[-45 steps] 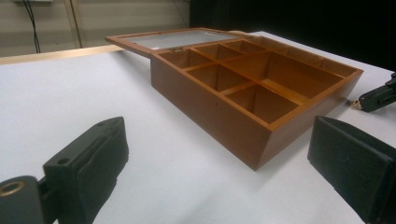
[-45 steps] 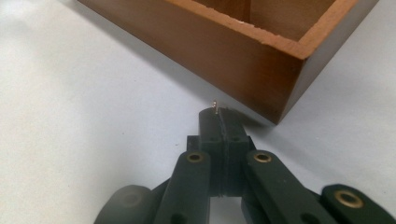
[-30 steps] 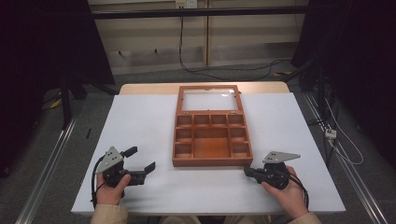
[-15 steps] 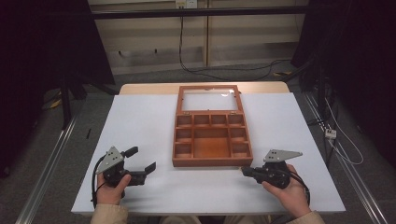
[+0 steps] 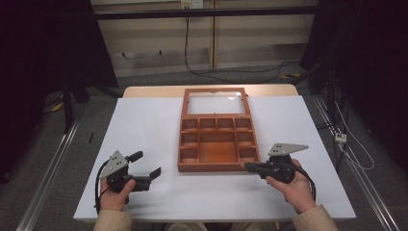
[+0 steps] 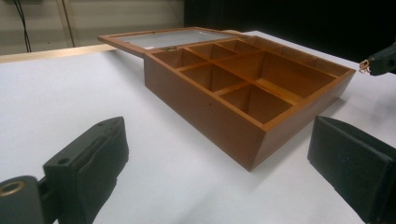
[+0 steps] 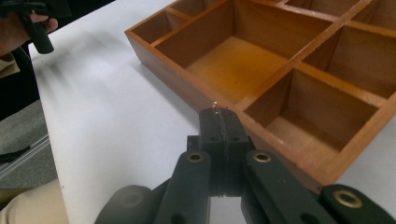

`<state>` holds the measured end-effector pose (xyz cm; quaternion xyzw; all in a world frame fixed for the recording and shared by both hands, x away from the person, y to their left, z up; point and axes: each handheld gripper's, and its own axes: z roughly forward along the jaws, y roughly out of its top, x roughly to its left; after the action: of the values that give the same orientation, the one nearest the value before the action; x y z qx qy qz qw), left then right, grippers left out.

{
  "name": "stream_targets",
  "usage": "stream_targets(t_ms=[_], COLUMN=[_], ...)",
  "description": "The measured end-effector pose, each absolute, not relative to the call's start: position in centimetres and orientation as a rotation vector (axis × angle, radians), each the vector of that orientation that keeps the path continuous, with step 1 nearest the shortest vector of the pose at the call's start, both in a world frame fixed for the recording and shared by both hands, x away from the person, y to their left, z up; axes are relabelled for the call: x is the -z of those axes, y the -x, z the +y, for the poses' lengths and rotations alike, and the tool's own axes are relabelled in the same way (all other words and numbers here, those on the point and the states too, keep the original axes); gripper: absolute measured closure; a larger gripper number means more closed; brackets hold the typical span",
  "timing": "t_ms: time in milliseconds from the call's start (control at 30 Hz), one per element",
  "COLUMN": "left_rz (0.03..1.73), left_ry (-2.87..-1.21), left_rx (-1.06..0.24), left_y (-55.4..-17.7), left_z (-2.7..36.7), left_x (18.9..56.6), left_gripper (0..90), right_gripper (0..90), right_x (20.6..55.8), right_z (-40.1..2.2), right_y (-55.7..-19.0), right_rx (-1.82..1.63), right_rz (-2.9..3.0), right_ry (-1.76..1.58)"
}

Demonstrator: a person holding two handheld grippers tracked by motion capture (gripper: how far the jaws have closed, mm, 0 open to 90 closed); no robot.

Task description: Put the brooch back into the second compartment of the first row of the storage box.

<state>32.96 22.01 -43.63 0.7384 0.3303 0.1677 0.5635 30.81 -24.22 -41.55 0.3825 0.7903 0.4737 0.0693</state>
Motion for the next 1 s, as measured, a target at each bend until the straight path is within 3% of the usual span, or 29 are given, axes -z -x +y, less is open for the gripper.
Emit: stream_targets(t_ms=[1000], left_rz=[0.782], left_ry=[-1.735], left_rx=[-0.378], left_y=[-33.0], left_z=[22.1], left_x=[43.7], left_gripper=[4.8], right_gripper=[90.0], right_x=[39.5], right_z=[-21.8], right_y=[-35.8], right_rx=[-1.439], right_rz=[2.368], right_ry=[-1.119])
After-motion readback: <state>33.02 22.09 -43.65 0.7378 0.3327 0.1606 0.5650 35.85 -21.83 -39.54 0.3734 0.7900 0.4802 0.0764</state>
